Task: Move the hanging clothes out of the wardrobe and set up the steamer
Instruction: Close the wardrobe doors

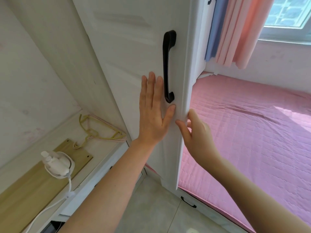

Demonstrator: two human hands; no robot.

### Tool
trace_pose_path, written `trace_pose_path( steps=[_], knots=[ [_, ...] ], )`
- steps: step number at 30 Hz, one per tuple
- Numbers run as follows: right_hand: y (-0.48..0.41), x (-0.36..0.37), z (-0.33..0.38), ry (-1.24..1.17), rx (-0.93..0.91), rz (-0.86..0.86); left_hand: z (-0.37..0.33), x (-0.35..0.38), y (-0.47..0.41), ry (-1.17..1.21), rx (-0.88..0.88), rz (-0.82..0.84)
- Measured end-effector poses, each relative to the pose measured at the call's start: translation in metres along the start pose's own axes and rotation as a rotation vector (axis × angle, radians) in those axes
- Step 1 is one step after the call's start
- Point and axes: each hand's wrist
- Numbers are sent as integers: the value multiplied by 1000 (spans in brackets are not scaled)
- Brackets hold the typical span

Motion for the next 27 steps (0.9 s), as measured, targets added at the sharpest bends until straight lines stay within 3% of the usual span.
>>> trace_pose_path(
  steps=[17,27],
  knots=[
    [-42,-37,-43,-52,-19,-31,9,58,-38,-132,-80,-59],
    [-113,-88,-91,-149,-69,86,25,110,-84,-304,-225,-82]
  ],
)
Point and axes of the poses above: each hand's wrist, its own y-axis away from the middle knuckle, its own x-axis out of the palm, z = x × y, and after that the axes turned 13 degrees about z, right-handed
